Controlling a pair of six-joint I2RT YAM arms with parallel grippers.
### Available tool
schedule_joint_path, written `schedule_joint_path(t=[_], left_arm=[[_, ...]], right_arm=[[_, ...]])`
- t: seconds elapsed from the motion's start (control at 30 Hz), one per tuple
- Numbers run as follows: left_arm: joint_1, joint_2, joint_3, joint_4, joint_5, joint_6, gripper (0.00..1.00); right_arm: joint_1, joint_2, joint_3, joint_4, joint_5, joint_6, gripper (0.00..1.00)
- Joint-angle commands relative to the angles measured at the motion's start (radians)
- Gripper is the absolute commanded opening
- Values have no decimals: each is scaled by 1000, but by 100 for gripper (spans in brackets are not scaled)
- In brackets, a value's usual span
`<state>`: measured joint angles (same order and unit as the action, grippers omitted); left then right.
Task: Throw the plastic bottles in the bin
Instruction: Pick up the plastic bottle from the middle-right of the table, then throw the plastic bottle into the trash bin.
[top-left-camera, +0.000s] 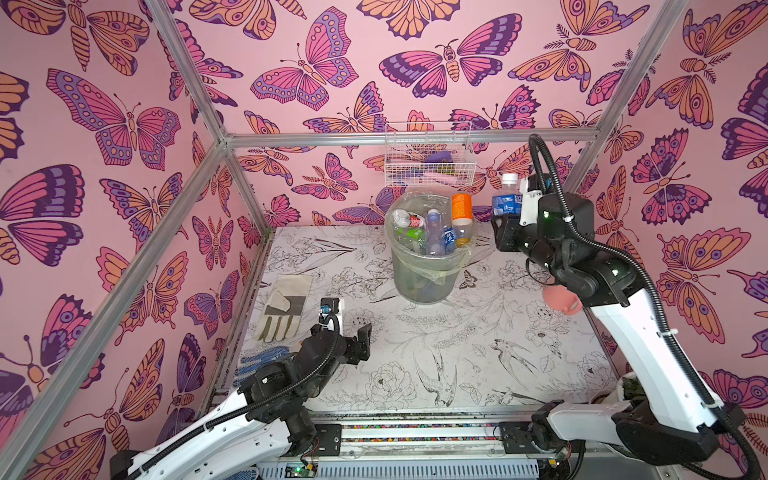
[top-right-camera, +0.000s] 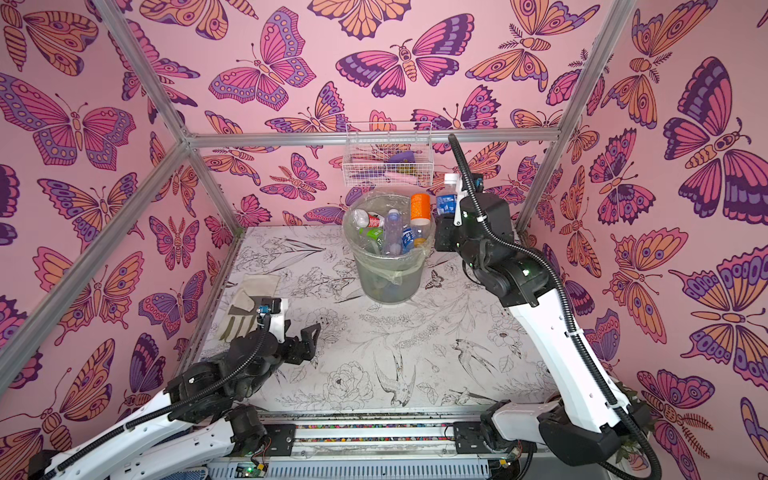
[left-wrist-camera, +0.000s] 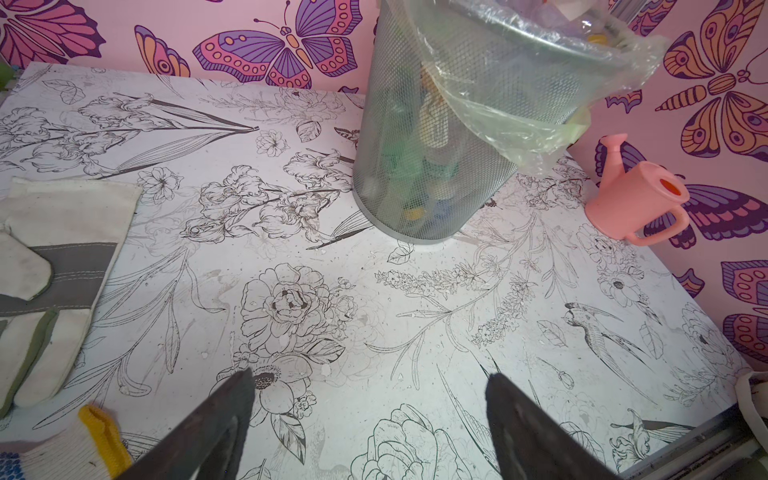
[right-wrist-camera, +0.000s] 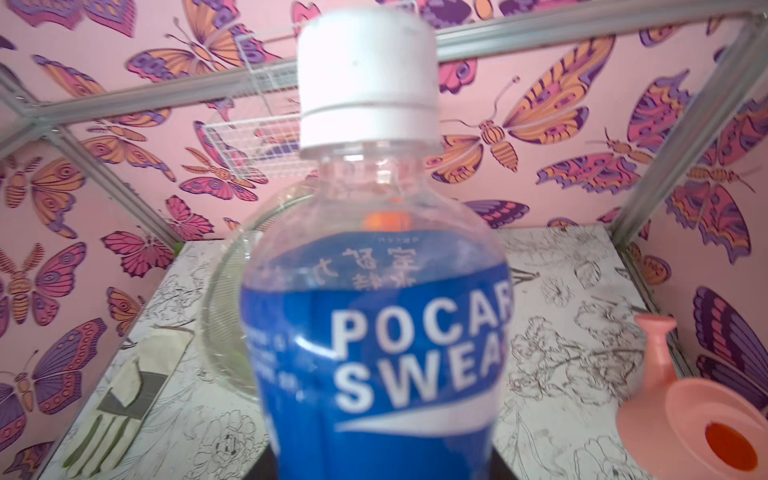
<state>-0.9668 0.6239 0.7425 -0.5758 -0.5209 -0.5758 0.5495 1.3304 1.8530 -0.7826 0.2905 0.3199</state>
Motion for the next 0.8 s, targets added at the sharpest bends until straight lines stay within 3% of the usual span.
schedule_joint_path(t=[0.0,0.3,0.77], left_arm=[[7,-3,18,-3,-24,16,89],[9,-1,23,-11,-32,12,89],[8,-6,32,-31,-42,9,89]], right_arm=[[54,34,115,-2,18,-78,16],[171,165,346,31,13,-151,16],[186,407,547,3,10,-187,17]])
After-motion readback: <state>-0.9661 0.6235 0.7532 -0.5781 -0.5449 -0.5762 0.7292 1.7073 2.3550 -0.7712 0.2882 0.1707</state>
